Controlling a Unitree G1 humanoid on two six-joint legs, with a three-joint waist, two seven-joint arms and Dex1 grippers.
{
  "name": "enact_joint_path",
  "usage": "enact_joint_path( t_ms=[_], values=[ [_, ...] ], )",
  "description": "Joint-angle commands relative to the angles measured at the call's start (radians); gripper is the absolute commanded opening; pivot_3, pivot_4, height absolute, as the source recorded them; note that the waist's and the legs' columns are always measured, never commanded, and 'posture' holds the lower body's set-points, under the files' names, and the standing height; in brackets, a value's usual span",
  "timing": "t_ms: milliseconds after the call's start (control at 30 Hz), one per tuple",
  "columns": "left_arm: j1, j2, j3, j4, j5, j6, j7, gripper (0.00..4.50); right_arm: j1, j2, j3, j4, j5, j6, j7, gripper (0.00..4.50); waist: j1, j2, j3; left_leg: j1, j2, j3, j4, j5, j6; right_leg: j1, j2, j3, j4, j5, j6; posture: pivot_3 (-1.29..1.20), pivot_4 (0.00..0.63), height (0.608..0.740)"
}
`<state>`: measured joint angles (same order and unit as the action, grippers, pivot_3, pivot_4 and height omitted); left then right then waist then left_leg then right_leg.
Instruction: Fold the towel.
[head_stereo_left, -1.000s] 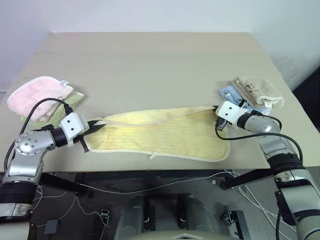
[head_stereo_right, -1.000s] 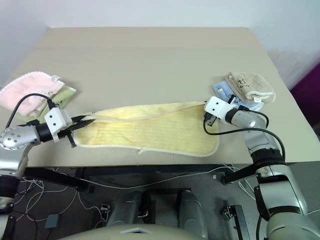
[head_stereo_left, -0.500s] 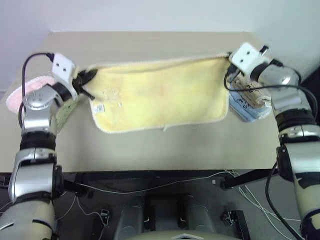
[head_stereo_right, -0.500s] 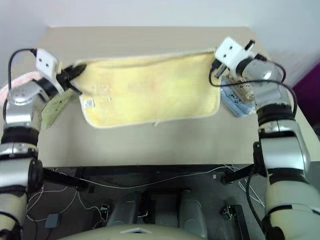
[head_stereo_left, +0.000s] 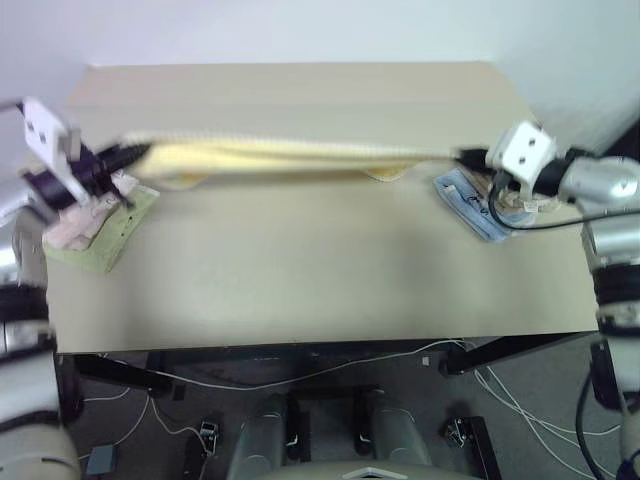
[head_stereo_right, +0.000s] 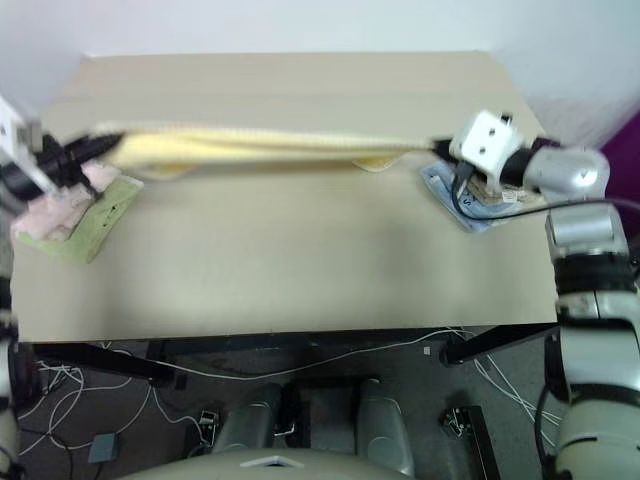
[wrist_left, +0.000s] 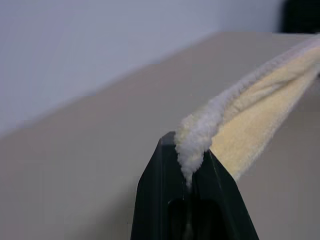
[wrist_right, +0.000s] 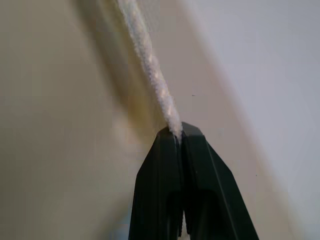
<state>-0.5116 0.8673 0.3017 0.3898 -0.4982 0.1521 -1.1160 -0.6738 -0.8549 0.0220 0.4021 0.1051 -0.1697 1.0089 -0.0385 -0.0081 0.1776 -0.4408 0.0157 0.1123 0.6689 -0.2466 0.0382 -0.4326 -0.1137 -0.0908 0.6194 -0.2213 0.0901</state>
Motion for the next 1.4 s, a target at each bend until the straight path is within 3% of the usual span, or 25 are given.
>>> enact_joint_path(
  t_ms=[33, 133, 333, 533, 833, 1167, 1400],
  values=[
    [0.144, 0.070, 0.116, -0.227, -0.111, 0.140, -0.040, 0.00, 0.089, -0.070, -0.085, -0.201, 0.104, 0.117, 0.062, 0.01, 0.000, 0.000, 0.000, 0.000, 0.000, 0.000, 0.001, 0.000, 0.000, -0.001, 0.000, 0.000, 0.000, 0.000, 0.000, 0.00, 0.150, 0.740],
    [0.367, 0.095, 0.194, -0.379, -0.164, 0.247, -0.073, 0.00, 0.225, -0.132, -0.130, -0.356, 0.210, 0.245, 0.148, 0.01, 0.001, 0.001, 0.000, 0.003, 0.000, -0.001, 0.000, 0.000, -0.001, 0.001, -0.001, 0.000, 0.000, 0.000, -0.001, 0.00, 0.150, 0.740],
    [0.598, 0.110, 0.307, -0.552, -0.223, 0.384, -0.082, 0.00, 0.352, -0.199, -0.187, -0.480, 0.293, 0.347, 0.231, 0.01, 0.020, 0.001, 0.000, 0.007, 0.000, -0.001, -0.001, -0.004, -0.001, 0.004, -0.005, 0.000, -0.003, -0.001, -0.003, 0.00, 0.150, 0.740],
    [0.690, 0.093, 0.308, -0.596, -0.204, 0.402, -0.060, 0.00, 0.372, -0.197, -0.150, -0.495, 0.259, 0.355, 0.248, 0.01, 0.027, 0.002, 0.000, 0.007, 0.000, -0.002, -0.002, -0.006, 0.001, 0.003, -0.006, 0.000, -0.004, -0.002, -0.005, 0.00, 0.150, 0.740],
    [0.599, 0.042, 0.217, -0.503, -0.122, 0.368, 0.064, 0.00, 0.164, -0.075, -0.008, -0.298, 0.084, 0.257, 0.150, 0.01, 0.024, 0.002, 0.000, 0.007, 0.000, -0.001, -0.003, -0.006, 0.001, 0.000, -0.006, 0.000, -0.004, -0.001, -0.007, 0.00, 0.150, 0.740],
    [0.369, -0.014, 0.059, -0.263, 0.077, 0.217, 0.213, 0.00, -0.174, 0.121, 0.144, 0.175, -0.131, 0.013, 0.053, 0.01, 0.021, 0.002, 0.000, 0.006, -0.001, 0.000, -0.003, -0.001, -0.001, 0.002, -0.003, 0.000, -0.003, 0.001, -0.003, 0.00, 0.150, 0.740],
    [0.274, -0.051, -0.024, -0.156, 0.161, 0.145, 0.249, 0.00, -0.308, 0.217, 0.178, 0.454, -0.208, -0.114, -0.012, 0.01, 0.019, 0.002, 0.000, 0.006, -0.001, 0.002, -0.003, -0.001, -0.001, 0.002, -0.002, 0.000, -0.003, 0.001, -0.003, 0.00, 0.150, 0.740]
  ],
)
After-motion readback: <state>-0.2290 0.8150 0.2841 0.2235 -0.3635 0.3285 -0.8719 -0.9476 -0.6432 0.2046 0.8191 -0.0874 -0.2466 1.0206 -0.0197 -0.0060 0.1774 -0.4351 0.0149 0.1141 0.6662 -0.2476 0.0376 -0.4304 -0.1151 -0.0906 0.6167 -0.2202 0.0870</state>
